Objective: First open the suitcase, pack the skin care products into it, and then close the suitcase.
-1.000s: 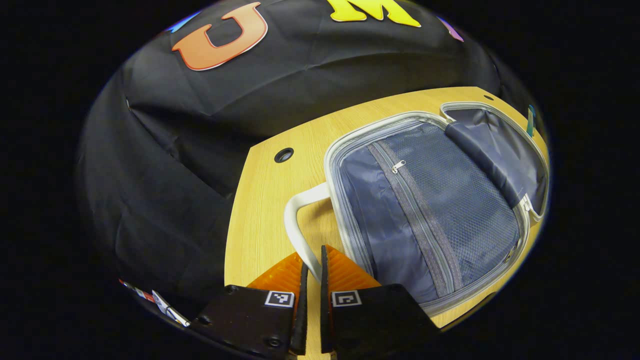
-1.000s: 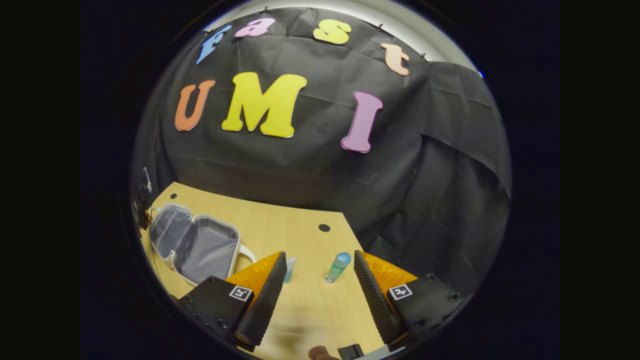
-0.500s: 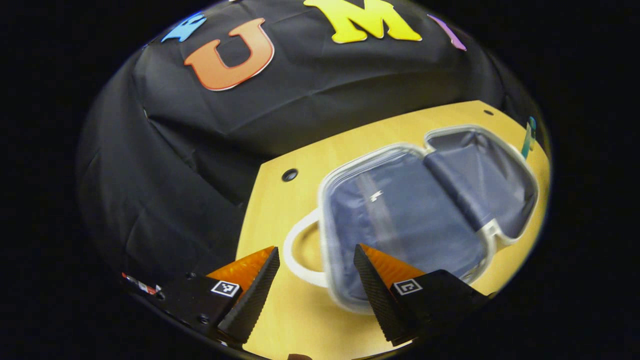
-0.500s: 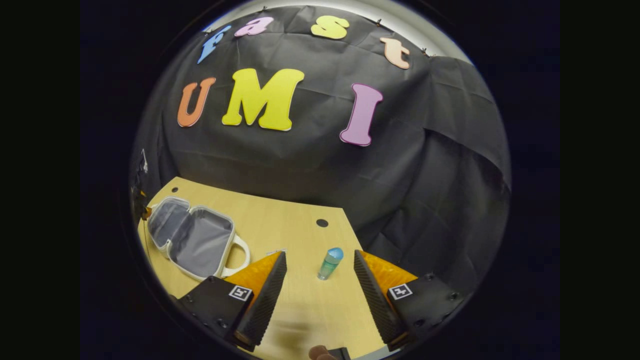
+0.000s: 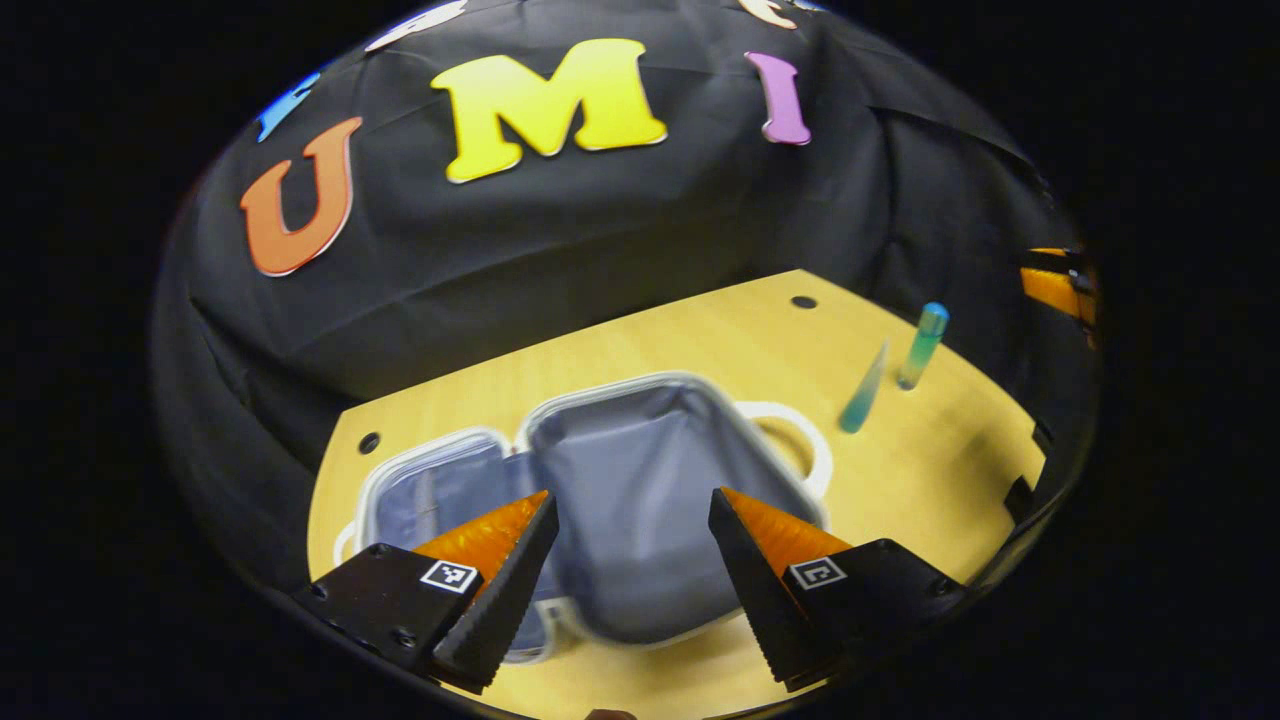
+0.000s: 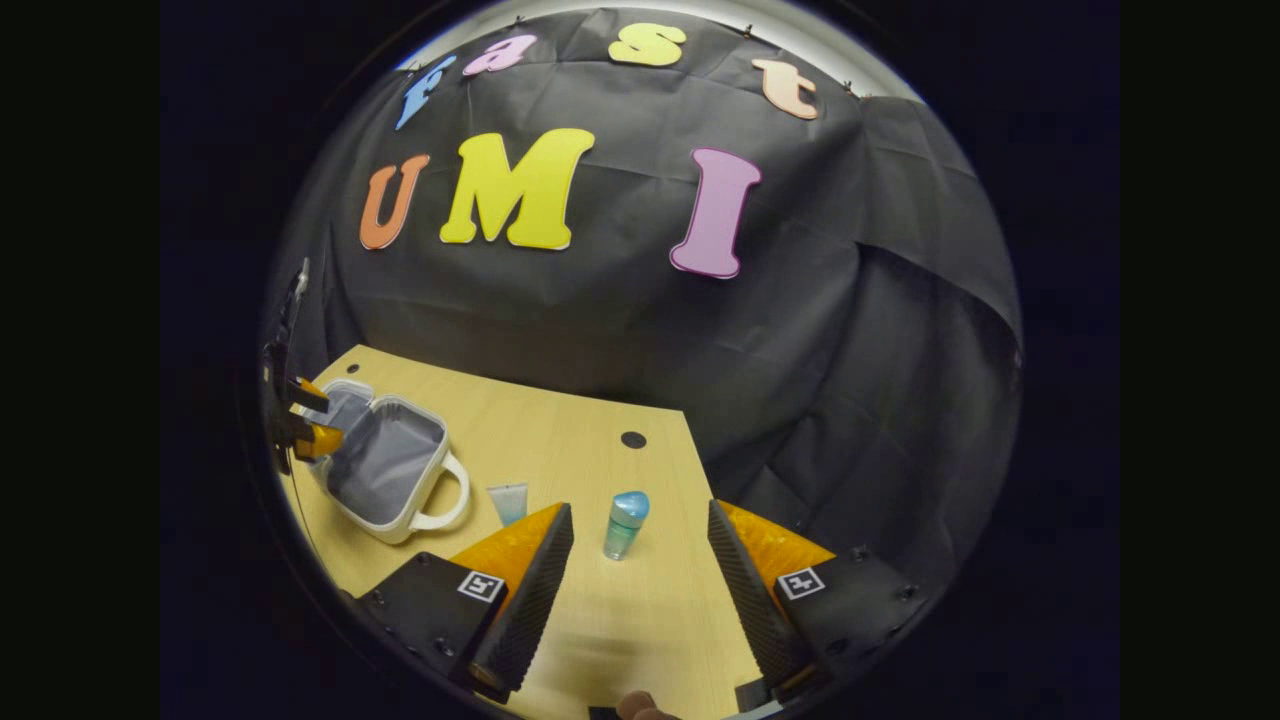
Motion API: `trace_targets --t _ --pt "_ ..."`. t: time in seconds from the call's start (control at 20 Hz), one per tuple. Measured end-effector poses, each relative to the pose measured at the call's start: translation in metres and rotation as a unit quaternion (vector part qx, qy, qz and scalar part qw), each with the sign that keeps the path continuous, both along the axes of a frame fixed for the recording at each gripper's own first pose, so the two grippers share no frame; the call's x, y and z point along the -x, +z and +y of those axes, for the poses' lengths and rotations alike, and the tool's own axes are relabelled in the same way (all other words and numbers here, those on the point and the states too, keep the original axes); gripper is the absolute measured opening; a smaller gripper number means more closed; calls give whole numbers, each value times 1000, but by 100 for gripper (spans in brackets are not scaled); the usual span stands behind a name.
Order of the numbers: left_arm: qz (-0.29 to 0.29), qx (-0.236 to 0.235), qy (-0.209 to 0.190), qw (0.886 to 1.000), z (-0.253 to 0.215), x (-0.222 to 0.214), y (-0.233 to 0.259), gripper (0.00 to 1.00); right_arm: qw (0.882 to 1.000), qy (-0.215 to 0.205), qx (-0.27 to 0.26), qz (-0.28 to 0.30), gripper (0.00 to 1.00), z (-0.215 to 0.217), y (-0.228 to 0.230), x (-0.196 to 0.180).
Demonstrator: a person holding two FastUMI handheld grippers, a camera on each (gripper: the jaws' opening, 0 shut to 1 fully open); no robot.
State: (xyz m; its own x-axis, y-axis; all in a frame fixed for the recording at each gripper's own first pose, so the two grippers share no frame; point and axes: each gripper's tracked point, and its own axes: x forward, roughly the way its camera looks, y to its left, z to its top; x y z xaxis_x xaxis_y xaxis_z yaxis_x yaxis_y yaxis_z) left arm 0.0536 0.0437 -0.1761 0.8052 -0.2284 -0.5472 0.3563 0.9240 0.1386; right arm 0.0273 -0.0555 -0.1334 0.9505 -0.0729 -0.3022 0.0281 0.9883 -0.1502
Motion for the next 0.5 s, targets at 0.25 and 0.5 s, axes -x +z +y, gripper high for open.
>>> trace_targets --t 0.25,0.5 --pt "-17 50 -66 996 -112 1 9 97 1000 3 -2 9 80 -35 -10 1" --pt "-20 98 -94 991 -192 -8 -15 98 999 13 10 29 80 -60 -28 0"
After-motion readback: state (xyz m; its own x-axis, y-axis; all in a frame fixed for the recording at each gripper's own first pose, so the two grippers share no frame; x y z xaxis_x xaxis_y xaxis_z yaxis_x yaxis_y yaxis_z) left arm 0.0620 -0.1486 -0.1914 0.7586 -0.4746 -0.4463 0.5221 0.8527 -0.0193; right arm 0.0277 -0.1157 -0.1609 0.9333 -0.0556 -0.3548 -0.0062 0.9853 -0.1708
